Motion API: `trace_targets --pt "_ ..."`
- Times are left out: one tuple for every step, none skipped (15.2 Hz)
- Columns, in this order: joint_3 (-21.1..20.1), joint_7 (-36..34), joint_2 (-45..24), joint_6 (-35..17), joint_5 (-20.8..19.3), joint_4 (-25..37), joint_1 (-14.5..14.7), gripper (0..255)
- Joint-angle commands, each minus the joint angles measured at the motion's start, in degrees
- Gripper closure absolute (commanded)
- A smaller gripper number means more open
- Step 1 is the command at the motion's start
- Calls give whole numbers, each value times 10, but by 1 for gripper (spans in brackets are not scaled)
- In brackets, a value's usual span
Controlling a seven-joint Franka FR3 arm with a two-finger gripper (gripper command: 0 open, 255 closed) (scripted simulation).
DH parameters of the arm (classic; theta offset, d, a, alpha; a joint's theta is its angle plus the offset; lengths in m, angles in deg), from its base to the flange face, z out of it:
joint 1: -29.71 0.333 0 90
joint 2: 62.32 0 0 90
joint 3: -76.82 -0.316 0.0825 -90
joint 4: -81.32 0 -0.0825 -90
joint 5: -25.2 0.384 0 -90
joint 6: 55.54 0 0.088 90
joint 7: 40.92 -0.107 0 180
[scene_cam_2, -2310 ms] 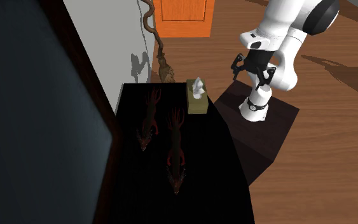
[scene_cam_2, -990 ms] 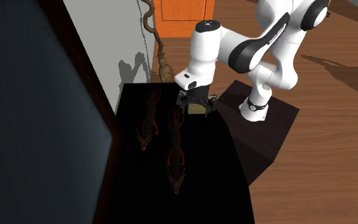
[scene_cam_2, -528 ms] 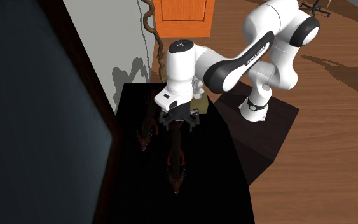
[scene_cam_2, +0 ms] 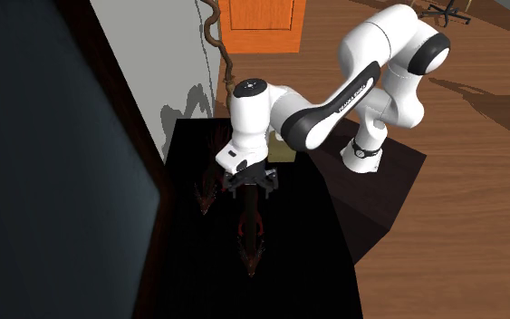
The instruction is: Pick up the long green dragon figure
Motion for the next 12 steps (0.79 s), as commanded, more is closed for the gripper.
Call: trace_targets --pt "-1 1 -2 -9 2 -7 1 0" --pt "-1 1 -2 -9 2 -7 1 0" --pt "-1 2 -1 -9 1 -8 0 255" --pt "-1 2 -1 -9 1 -8 0 255" --pt "-1 2 -1 -9 2 -8 0 255" --pt "-1 2 -1 -9 2 -8 0 255" --pt "-1 2 -1 -9 2 -8 0 255" --pt "-1 2 -1 -9 2 -8 0 255" --pt "-1 2 -1 -9 2 -8 0 255" --pt "-1 2 -2 -9 2 -8 0 255" --pt "-1 2 -2 -9 2 -8 0 255" --pt "-1 1 -2 -9 2 -7 1 255"
